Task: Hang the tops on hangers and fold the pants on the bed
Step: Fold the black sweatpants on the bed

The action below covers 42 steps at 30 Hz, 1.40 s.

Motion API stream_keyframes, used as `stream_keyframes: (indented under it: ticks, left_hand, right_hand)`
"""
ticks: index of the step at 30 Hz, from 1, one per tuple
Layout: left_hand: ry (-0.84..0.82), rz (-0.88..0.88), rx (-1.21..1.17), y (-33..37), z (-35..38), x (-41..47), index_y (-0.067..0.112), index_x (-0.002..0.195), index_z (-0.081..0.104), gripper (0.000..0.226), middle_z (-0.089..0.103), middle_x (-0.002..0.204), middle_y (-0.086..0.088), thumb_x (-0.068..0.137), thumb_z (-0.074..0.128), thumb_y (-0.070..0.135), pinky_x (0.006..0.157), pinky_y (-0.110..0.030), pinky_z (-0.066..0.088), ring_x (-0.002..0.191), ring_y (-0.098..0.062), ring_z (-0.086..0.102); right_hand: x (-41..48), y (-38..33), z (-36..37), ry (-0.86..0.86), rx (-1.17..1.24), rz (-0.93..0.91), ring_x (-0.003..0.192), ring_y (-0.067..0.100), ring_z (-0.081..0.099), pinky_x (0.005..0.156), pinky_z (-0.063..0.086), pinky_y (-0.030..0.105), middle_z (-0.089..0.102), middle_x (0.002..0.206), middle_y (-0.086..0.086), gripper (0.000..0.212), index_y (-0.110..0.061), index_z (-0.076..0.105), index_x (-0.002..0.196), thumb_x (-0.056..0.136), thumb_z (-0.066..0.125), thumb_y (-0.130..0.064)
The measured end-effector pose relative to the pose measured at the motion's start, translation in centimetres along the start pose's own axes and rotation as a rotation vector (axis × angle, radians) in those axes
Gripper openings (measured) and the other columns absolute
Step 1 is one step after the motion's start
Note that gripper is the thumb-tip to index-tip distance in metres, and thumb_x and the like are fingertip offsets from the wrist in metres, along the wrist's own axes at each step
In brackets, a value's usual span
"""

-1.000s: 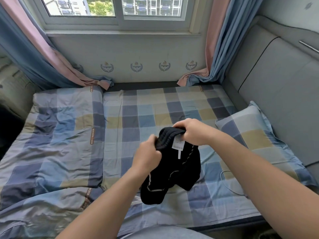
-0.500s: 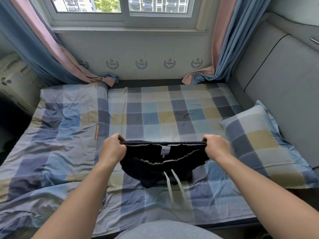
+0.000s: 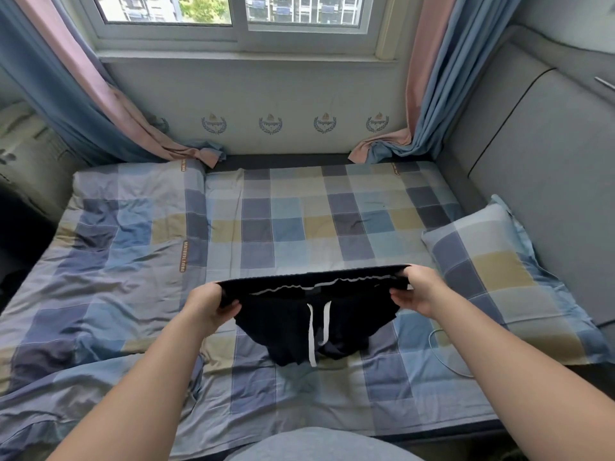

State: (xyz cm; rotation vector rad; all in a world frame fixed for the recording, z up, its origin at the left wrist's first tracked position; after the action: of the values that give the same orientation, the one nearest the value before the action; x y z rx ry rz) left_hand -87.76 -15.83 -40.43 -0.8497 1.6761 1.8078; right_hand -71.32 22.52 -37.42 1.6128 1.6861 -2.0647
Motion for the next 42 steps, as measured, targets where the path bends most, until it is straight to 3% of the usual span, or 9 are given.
stream_keyframes:
  ticks: [3,6,10,16,21,24,27,32,42]
  left_hand:
    - [-0.110,-0.067,-0.192,1.2,1.2,0.1,0.000,0.101,0.051,0.006,0.048,0.097,-0.015,0.099,0.045,0.002,0.078,-0.034,0.054,0.079,-0.024,0.058]
    - [-0.192,0.011,-0.315,4.4,2.5,-0.1,0.003,0.096,0.056,0.004,0.054,0.103,-0.015,0.095,0.057,0.006,0.072,-0.030,0.054,0.084,-0.023,0.061]
    - [-0.222,0.340,-0.222,10.0,4.4,-1.6,-0.003,0.131,0.053,0.042,0.064,0.106,-0.013,0.089,0.059,-0.008,0.078,-0.029,0.057,0.093,-0.024,0.067]
    - [0.132,1.104,0.395,20.8,5.4,-8.2,0.012,0.113,0.069,0.027,0.070,0.102,-0.002,0.088,0.067,0.004,0.091,-0.033,0.051,0.098,-0.021,0.064]
    - [0.235,1.369,0.431,29.2,6.4,-13.3,0.014,0.107,0.067,0.014,0.072,0.094,-0.009,0.096,0.061,0.020,0.084,-0.040,0.052,0.090,-0.030,0.066]
    - [0.437,1.491,0.543,33.6,6.9,-17.4,0.011,0.113,0.063,0.025,0.070,0.099,-0.013,0.101,0.055,0.031,0.082,-0.043,0.046,0.099,-0.038,0.060]
    - [0.554,1.518,0.579,38.0,7.3,-21.6,0.012,0.119,0.059,0.033,0.066,0.101,-0.016,0.101,0.052,0.038,0.091,-0.051,0.042,0.109,-0.041,0.053]
    - [0.175,1.436,0.228,44.0,8.1,-26.3,0.007,0.123,0.055,0.031,0.061,0.109,-0.007,0.102,0.054,0.029,0.086,-0.039,0.043,0.102,-0.030,0.058]
    - [0.042,1.109,0.101,49.6,8.6,-30.2,0.010,0.113,0.050,0.027,0.060,0.108,-0.009,0.098,0.056,0.033,0.084,-0.037,0.048,0.100,-0.031,0.059]
  right_hand:
    - [0.0,-1.8,0.3,-0.089,0.134,0.009,0.068,0.022,0.055,0.048,0.058,0.027,0.054,0.093,0.011,0.011,-0.008,0.058,0.088,0.098,0.054,-0.007]
    - [-0.6,-5.5,1.1,-0.242,0.248,-0.066,0.084,0.025,0.066,0.069,0.062,0.034,0.060,0.103,0.014,0.004,-0.005,0.062,0.097,0.095,0.060,-0.004]
    - [-2.1,-11.3,2.1,-0.307,0.217,-0.311,0.104,0.031,0.069,0.088,0.057,0.038,0.066,0.117,0.020,0.033,-0.003,0.060,0.115,0.089,0.054,0.016]
    - [-7.6,-22.3,1.8,-0.082,-0.070,-0.799,0.082,0.024,0.073,0.074,0.062,0.031,0.070,0.101,0.014,0.025,-0.008,0.066,0.100,0.088,0.064,0.013]
    - [-14.7,-31.0,1.3,0.145,-0.380,-1.181,0.078,0.001,0.064,0.068,0.049,0.011,0.068,0.090,-0.010,0.010,-0.019,0.067,0.106,0.097,0.064,-0.017]
    - [-18.1,-35.6,1.2,0.240,-0.452,-1.305,0.091,0.012,0.065,0.082,0.051,0.025,0.068,0.096,-0.008,0.014,-0.015,0.066,0.109,0.099,0.062,-0.023]
    - [-21.9,-40.5,1.1,0.299,-0.463,-1.394,0.092,0.017,0.063,0.082,0.049,0.033,0.066,0.092,-0.007,0.015,-0.012,0.061,0.107,0.101,0.058,-0.026]
    - [-27.8,-46.4,0.7,0.427,-0.489,-1.489,0.086,0.022,0.058,0.073,0.039,0.032,0.063,0.092,0.004,0.024,-0.011,0.055,0.116,0.103,0.051,-0.032]
    - [-34.2,-51.4,1.4,0.363,-0.308,-1.386,0.086,0.018,0.060,0.066,0.043,0.030,0.062,0.099,0.004,0.026,-0.009,0.056,0.115,0.102,0.053,-0.032]
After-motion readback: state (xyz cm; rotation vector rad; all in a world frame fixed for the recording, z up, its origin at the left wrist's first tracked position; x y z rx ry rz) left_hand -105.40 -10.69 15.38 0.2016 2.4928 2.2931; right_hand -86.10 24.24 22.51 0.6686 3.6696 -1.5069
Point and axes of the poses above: each hand's wrist, its own x-axis towards the middle knuckle, its own z-axis out of the palm, y = z × x, the point moved 8 cm from there along x, towards the middle knuckle
